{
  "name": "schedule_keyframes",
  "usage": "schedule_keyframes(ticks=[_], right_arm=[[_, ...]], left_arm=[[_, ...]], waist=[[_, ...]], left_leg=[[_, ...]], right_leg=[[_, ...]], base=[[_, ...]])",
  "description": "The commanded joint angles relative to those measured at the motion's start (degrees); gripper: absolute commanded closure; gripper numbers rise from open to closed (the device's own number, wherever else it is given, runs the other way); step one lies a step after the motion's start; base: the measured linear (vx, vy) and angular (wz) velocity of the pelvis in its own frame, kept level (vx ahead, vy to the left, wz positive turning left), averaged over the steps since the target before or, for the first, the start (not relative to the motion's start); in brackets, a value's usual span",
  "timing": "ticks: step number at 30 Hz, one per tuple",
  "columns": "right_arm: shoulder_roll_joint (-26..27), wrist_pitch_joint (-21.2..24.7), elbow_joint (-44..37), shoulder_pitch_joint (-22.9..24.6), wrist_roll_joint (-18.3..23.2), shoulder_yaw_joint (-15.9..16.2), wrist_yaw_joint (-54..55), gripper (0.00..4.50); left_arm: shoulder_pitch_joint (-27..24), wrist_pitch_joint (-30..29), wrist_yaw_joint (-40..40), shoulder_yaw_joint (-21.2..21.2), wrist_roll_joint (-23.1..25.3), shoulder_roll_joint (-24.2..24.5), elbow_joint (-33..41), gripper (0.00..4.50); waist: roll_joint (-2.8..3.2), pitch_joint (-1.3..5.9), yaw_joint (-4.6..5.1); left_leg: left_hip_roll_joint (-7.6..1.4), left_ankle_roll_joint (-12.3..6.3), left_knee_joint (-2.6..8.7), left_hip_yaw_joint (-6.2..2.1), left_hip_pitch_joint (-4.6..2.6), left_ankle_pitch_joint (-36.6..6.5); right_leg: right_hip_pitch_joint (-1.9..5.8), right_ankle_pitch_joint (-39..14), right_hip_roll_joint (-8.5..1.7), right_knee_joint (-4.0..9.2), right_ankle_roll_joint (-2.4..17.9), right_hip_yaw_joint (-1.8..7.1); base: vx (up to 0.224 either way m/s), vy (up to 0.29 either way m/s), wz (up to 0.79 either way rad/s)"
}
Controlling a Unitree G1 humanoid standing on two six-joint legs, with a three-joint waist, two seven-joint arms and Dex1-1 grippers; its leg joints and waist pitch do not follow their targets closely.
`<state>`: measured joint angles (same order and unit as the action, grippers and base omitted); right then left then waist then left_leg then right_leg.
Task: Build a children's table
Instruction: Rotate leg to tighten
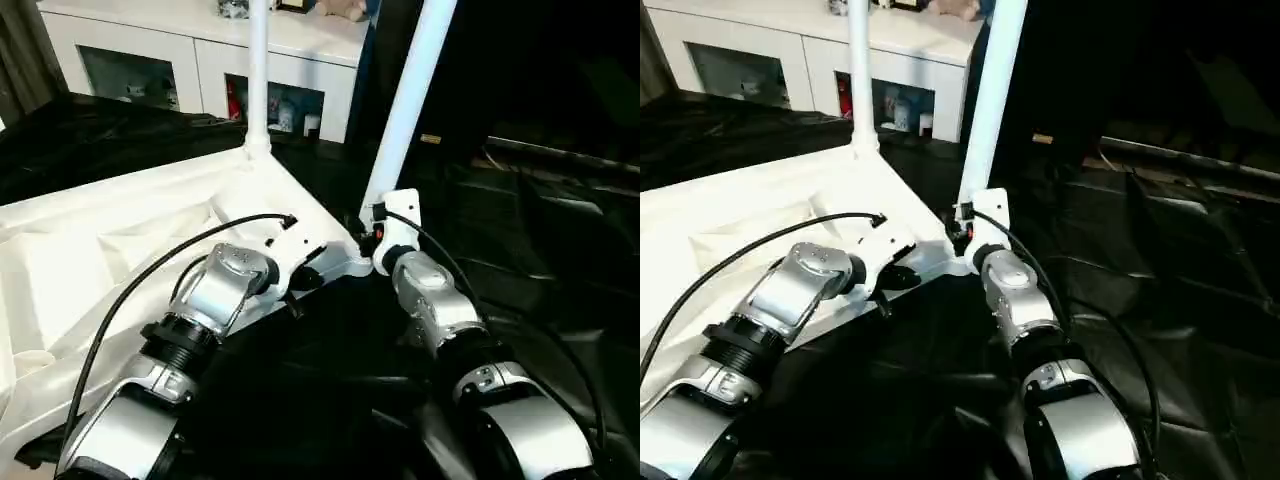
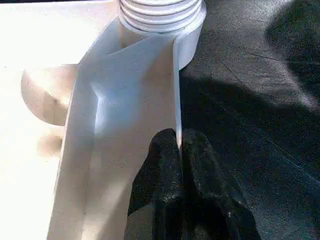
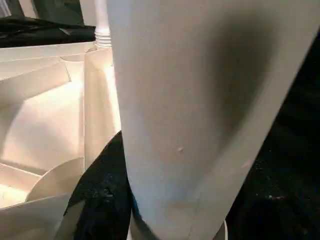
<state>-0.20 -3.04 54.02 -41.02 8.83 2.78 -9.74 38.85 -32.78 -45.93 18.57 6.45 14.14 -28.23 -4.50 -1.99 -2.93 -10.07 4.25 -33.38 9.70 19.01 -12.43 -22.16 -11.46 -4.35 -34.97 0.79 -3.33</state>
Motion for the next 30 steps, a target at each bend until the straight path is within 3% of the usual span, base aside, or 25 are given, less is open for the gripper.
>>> schedule_keyframes(ticks=[1,3,5,6,10,13,14,15,16,17,19,20,22,28,30], right_arm=[[-0.02,3.34,7.85,3.48,-2.06,1.13,-1.78,2.60],[0.09,2.91,7.52,3.25,-1.43,0.48,-3.11,2.04],[0.06,2.26,7.25,2.56,-0.70,-0.49,-5.11,1.87],[-0.19,1.93,6.97,2.25,-0.62,-0.55,-6.20,1.82],[-1.34,2.04,5.46,1.76,-0.75,0.03,-9.25,1.44],[-2.90,2.96,0.93,2.70,-0.49,1.10,-14.63,1.23],[-3.61,3.59,-1.21,3.35,-0.19,1.48,-16.68,1.14],[-5.29,4.70,-5.86,4.98,0.40,2.43,-21.35,1.14],[-6.58,5.92,-9.32,6.35,1.05,3.16,-24.53,0.85],[-7.64,6.52,-11.70,7.36,1.30,3.85,-26.81,0.85],[-9.28,7.41,-15.12,8.90,1.60,5.05,-30.01,0.77],[-11.92,7.62,-18.70,10.91,0.86,7.11,-33.22,0.68],[-16.07,8.93,-24.42,14.19,0.25,9.83,-38.51,0.56],[-19.46,12.18,-33.34,19.19,3.70,8.98,-44.06,0.56],[-20.03,13.12,-35.22,20.17,4.38,8.95,-44.79,0.56]], left_arm=[[0.57,0.77,-1.72,0.78,0.01,0.52,1.70,4.50],[0.36,1.26,-2.29,1.06,-0.14,0.84,1.92,4.50],[-0.12,1.85,-3.11,1.17,-0.70,1.20,2.43,4.50],[-0.42,2.67,-3.76,1.26,-0.96,1.45,2.76,4.50],[-0.97,4.23,-5.41,1.63,-1.22,2.50,3.57,4.50],[-1.13,4.97,-7.20,1.28,-2.15,3.37,4.10,4.50],[-1.17,5.06,-7.88,1.19,-2.43,3.75,4.26,4.50],[-1.34,7.04,-9.87,1.36,-2.76,4.84,4.36,4.50],[-1.48,7.94,-11.04,1.56,-2.85,5.65,4.36,4.50],[-1.63,9.19,-12.20,1.73,-3.05,6.23,4.40,4.50],[-1.84,10.22,-13.76,1.94,-3.31,7.05,4.54,4.50],[-2.56,13.08,-16.77,2.33,-4.05,8.28,5.18,4.50],[-4.06,15.14,-22.40,2.77,-6.15,10.44,7.08,4.50],[-6.42,17.47,-26.12,2.52,-7.75,12.57,8.99,4.50],[-6.86,17.88,-26.75,2.43,-7.97,12.83,9.22,4.50]], waist=[[1.56,2.01,-0.11],[1.52,1.95,-0.01],[1.60,1.96,0.08],[1.79,1.98,-0.10],[1.58,2.21,-0.17],[1.63,2.45,-0.56],[1.61,2.73,-0.73],[1.68,2.94,-0.89],[1.60,2.95,-1.12],[1.63,2.86,-0.99],[1.62,2.81,-1.10],[1.82,2.48,-1.27],[1.88,2.44,-1.52],[2.13,2.08,-2.29],[2.14,2.05,-2.26]], left_leg=[[-3.11,1.24,5.12,-1.17,0.47,-15.47],[-3.16,1.16,5.19,-1.21,0.47,-16.60],[-3.22,1.06,5.23,-1.26,0.48,-16.62],[-3.29,0.89,5.19,-1.11,0.39,-15.97],[-3.26,-0.07,4.95,-0.98,0.68,-11.94],[-3.10,-1.84,4.49,-0.62,0.78,-6.72],[-3.09,-2.81,4.13,-0.51,0.84,-3.39],[-3.10,-4.07,3.84,-0.44,0.75,-0.29],[-2.90,-5.75,3.43,-0.26,0.77,1.67],[-2.95,-7.01,3.47,-0.30,1.05,2.36],[-3.07,-7.48,3.42,-0.27,0.95,1.68],[-3.09,-7.49,3.63,-0.40,1.01,0.30],[-3.35,-6.59,3.76,-0.40,0.86,-1.83],[-3.61,-4.06,4.01,0.11,0.41,-5.00],[-3.68,-3.21,4.12,0.06,0.62,-6.00]], right_leg=[[1.55,-14.47,-4.34,4.66,10.61,3.03],[1.51,-16.56,-4.45,4.95,10.34,3.06],[1.51,-16.55,-4.44,4.95,10.50,3.07],[1.49,-15.33,-4.55,5.00,11.00,3.14],[2.01,-10.15,-4.45,4.23,12.75,3.05],[2.36,-3.58,-4.25,3.68,14.07,3.00],[2.53,1.33,-4.23,3.06,15.05,2.96],[2.44,5.82,-4.13,2.60,16.25,2.82],[2.53,9.91,-3.88,2.24,16.89,2.74],[2.66,10.96,-3.99,2.11,17.39,2.69],[2.65,9.70,-4.17,2.29,17.42,2.66],[2.75,6.82,-4.12,2.73,16.90,2.59],[2.75,3.63,-4.25,2.92,16.37,2.61],[2.10,-1.16,-4.15,3.17,16.19,2.77],[2.32,-2.59,-4.21,3.27,15.40,2.76]], base=[[0.000,0.000,0.00],[0.000,0.000,0.00],[0.000,0.000,0.00],[0.000,0.000,0.00],[0.000,0.000,0.00],[0.000,0.000,0.00],[0.000,0.000,0.00],[0.000,0.000,0.00],[0.000,0.000,0.00],[0.000,0.000,0.00],[0.000,0.000,0.00],[0.000,0.000,0.00],[0.000,0.000,0.00],[0.000,0.000,0.00],[0.000,0.000,0.00]])
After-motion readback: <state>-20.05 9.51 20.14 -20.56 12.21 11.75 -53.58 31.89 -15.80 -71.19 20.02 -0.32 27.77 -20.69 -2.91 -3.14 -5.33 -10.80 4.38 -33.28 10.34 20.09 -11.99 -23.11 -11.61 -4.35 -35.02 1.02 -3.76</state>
